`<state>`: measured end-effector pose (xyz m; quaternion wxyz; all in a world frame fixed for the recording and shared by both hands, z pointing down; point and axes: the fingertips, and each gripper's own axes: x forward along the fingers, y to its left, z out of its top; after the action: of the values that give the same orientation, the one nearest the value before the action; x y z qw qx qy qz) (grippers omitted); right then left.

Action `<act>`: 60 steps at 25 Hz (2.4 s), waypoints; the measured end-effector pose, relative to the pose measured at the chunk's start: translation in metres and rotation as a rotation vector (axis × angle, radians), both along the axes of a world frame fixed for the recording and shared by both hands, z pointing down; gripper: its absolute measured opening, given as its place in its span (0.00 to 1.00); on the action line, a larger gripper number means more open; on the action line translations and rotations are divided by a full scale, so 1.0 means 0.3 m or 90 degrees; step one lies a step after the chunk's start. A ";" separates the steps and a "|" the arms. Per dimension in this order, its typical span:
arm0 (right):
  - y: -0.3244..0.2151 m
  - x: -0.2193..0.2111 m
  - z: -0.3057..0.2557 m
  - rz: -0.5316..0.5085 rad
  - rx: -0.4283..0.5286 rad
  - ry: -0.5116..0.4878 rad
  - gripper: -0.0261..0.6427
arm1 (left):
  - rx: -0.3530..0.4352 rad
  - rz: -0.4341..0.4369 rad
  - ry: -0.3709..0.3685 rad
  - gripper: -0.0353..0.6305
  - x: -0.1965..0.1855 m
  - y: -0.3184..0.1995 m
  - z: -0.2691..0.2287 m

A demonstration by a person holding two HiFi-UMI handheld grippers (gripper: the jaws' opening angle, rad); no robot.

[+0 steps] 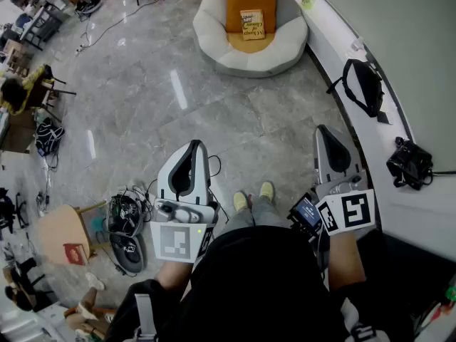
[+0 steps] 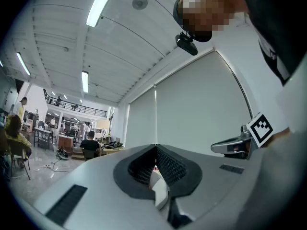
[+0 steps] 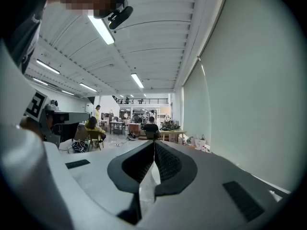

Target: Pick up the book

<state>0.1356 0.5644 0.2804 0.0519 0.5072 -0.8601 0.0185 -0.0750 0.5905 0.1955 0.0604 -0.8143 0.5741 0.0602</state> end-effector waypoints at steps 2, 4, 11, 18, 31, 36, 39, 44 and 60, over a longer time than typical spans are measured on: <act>0.007 -0.016 -0.008 -0.003 -0.001 -0.004 0.06 | -0.004 0.001 0.001 0.07 -0.013 0.006 -0.003; 0.011 -0.037 -0.018 -0.011 0.003 -0.008 0.06 | -0.034 -0.005 -0.003 0.07 -0.037 0.022 0.056; 0.038 -0.120 -0.047 -0.048 0.015 -0.037 0.06 | -0.069 -0.033 -0.025 0.07 -0.119 0.029 0.112; 0.074 -0.238 -0.050 -0.080 0.014 -0.014 0.06 | -0.083 -0.040 -0.022 0.07 -0.202 0.050 0.134; 0.072 -0.242 -0.075 0.013 0.018 0.000 0.06 | -0.089 -0.041 -0.033 0.07 -0.226 0.030 0.158; 0.016 -0.262 -0.056 0.081 0.019 0.053 0.06 | -0.094 -0.061 -0.027 0.07 -0.204 -0.036 0.153; -0.024 -0.262 -0.048 0.091 0.012 0.053 0.06 | -0.090 -0.071 -0.032 0.07 -0.188 -0.068 0.146; -0.095 -0.233 -0.042 0.102 0.004 0.043 0.06 | -0.090 -0.074 -0.038 0.07 -0.158 -0.125 0.143; -0.533 -0.044 -0.017 0.122 0.000 0.013 0.06 | -0.084 -0.069 -0.058 0.07 -0.003 -0.530 0.134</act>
<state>0.1225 0.4045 0.2752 0.0584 0.5873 -0.8071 0.0179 -0.0758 0.4313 0.2356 0.0356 -0.7861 0.6167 -0.0181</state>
